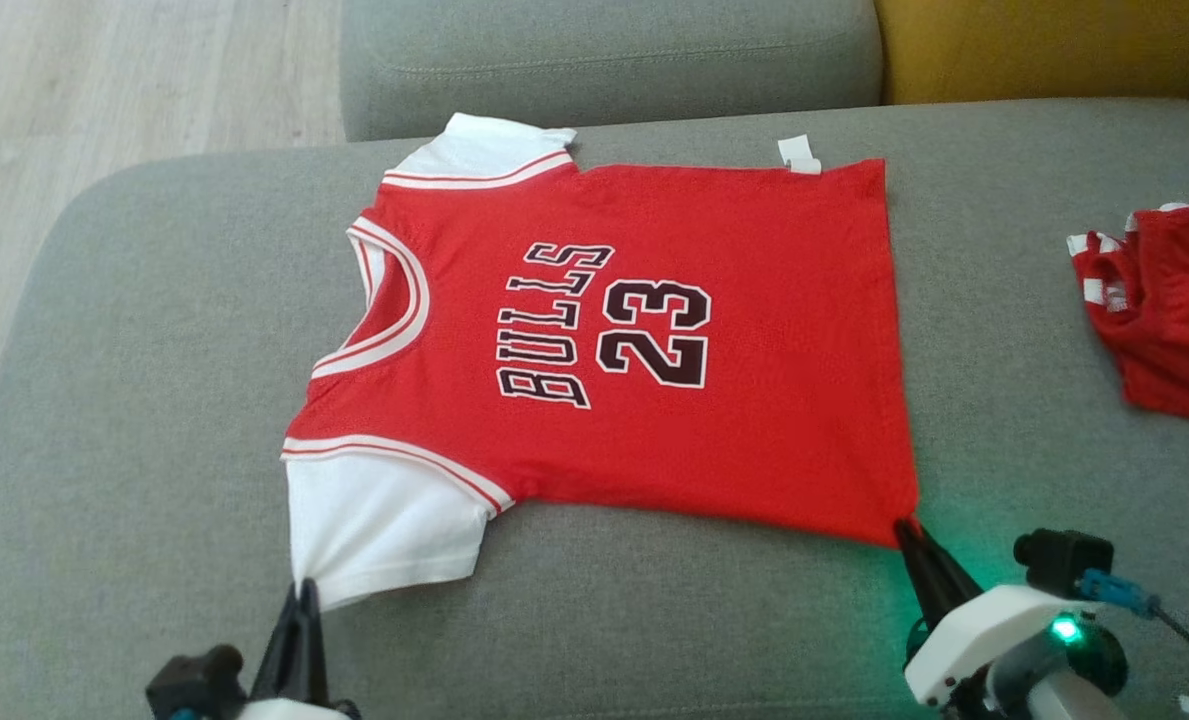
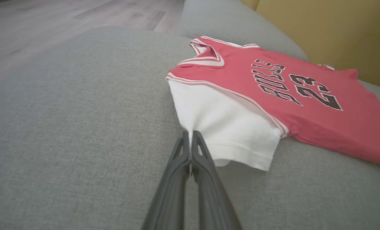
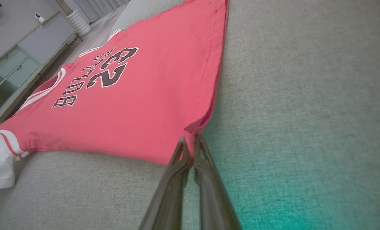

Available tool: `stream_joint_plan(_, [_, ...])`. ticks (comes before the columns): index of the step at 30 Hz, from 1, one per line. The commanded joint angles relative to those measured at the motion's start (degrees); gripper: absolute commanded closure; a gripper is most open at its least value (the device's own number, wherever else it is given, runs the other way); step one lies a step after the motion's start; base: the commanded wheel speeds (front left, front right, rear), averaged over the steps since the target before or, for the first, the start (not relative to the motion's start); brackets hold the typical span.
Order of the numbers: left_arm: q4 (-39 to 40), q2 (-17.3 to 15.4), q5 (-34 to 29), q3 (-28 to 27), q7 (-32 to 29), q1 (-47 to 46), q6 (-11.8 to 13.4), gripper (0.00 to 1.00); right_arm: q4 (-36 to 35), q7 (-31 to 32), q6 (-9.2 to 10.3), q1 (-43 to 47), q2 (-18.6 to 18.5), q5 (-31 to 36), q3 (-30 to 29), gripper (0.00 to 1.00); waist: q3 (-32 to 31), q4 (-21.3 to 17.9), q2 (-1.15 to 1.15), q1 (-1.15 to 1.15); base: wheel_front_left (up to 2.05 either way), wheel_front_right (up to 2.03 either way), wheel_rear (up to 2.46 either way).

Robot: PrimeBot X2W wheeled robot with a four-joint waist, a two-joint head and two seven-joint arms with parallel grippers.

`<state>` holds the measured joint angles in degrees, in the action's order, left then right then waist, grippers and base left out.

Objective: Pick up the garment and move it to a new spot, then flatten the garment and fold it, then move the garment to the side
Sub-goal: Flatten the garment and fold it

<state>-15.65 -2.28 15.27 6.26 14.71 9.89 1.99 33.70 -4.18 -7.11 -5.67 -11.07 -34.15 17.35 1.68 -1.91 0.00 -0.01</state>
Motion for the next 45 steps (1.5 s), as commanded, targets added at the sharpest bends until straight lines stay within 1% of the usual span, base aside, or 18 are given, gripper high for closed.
stream_joint_plan(1, [2.4, -0.6, -0.4, -1.4, 0.3, -1.7, 0.1, 1.00, -1.9, -0.1, -0.37, -1.1, -1.1, 0.8, 0.2, 1.00, 0.3, 0.0, 0.00, 0.01, 0.00, 0.00, 0.00])
stream_joint_plan(5, [6.2, -0.6, -0.4, -0.7, 0.3, -2.8, 0.4, 1.00, -3.6, -0.4, -0.37, -2.7, -1.0, 2.3, -2.3, 1.00, 2.2, 0.0, 0.00, 0.01, 0.00, 0.00, 0.00])
stream_joint_plan(10, [9.8, -0.6, -2.4, -1.3, 0.3, -10.5, 0.3, 1.00, -5.6, -0.5, -0.37, -7.1, 0.6, 3.6, -4.1, 1.00, 5.7, 0.2, 0.00, 0.01, 0.00, 0.00, 0.00])
stream_joint_plan(15, [10.8, -0.8, -6.2, -2.9, 0.3, -21.7, -1.6, 1.00, -7.9, -0.1, -0.37, -13.1, 2.1, 3.8, -4.8, 1.00, 10.0, 0.0, 0.00, 0.01, 0.00, 0.00, 0.00])
stream_joint_plan(17, [10.2, -1.6, -7.9, -3.1, 0.3, -26.3, -2.8, 1.00, -8.2, 0.1, -0.37, -15.8, 2.6, 4.0, -4.8, 1.00, 11.7, -0.3, 0.00, 0.01, 0.00, 0.00, 0.00])
stream_joint_plan(22, [4.7, -4.2, -11.2, -2.4, 0.3, -36.6, -5.3, 1.00, -6.7, 0.5, -0.37, -22.0, 3.5, 5.0, -5.2, 1.00, 15.1, -1.0, 0.00, 0.01, 0.00, 0.00, 0.00])
stream_joint_plan(25, [-0.2, -5.5, -12.2, -1.9, 0.3, -41.2, -6.2, 1.00, -4.2, 0.2, -0.37, -25.3, 4.1, 6.1, -5.6, 1.00, 16.8, -1.4, 0.00, 0.01, 0.00, 0.00, 0.00])
stream_joint_plan(29, [-6.6, -6.2, -12.9, -1.1, 0.3, -45.3, -6.8, 1.00, 0.0, -1.1, -0.37, -28.8, 5.1, 7.4, -6.7, 1.00, 18.4, -2.0, 0.00, 0.01, 0.00, 0.00, 0.00])
stream_joint_plan(35, [-12.8, -6.4, -13.5, -0.9, 0.3, -48.2, -6.3, 1.00, 4.8, -3.9, -0.37, -32.0, 6.0, 9.2, -7.8, 1.00, 19.9, -2.3, 0.00, 0.01, 0.00, 0.00, 0.00])
stream_joint_plan(39, [-16.3, -6.3, -13.2, -1.9, 0.3, -49.2, -4.7, 1.00, 7.8, -6.1, -0.37, -34.0, 6.5, 10.3, -7.7, 1.00, 20.5, -2.5, 0.00, 0.01, 0.00, 0.00, 0.00])
stream_joint_plan(42, [-18.1, -6.0, -12.9, -1.8, 0.3, -49.2, -4.8, 1.00, 9.7, -7.3, -0.37, -35.3, 6.9, 10.4, -7.8, 1.00, 20.7, -2.4, 0.00, 0.01, 0.00, 0.00, 0.00])
stream_joint_plan(43, [-18.6, -5.8, -12.9, -1.7, 0.3, -49.3, -4.9, 1.00, 10.2, -7.7, -0.37, -35.6, 7.0, 10.4, -7.9, 0.71, 20.8, -2.4, 0.00, 0.01, 0.00, 0.00, 0.00])
stream_joint_plan(44, [-18.9, -5.6, -12.9, -1.5, 0.3, -49.2, -5.0, 0.54, 10.6, -8.2, -0.37, -35.9, 7.1, 10.4, -8.0, 0.02, 20.8, -2.2, 0.00, 0.01, 0.00, 0.00, 0.00])
stream_joint_plan(45, [-18.9, -5.3, -12.7, -1.5, 0.3, -49.1, -5.0, 0.00, 10.9, -8.6, -0.37, -36.1, 7.1, 10.7, -7.9, 0.00, 20.7, -2.1, 0.00, 0.01, 0.00, 0.00, 0.00])
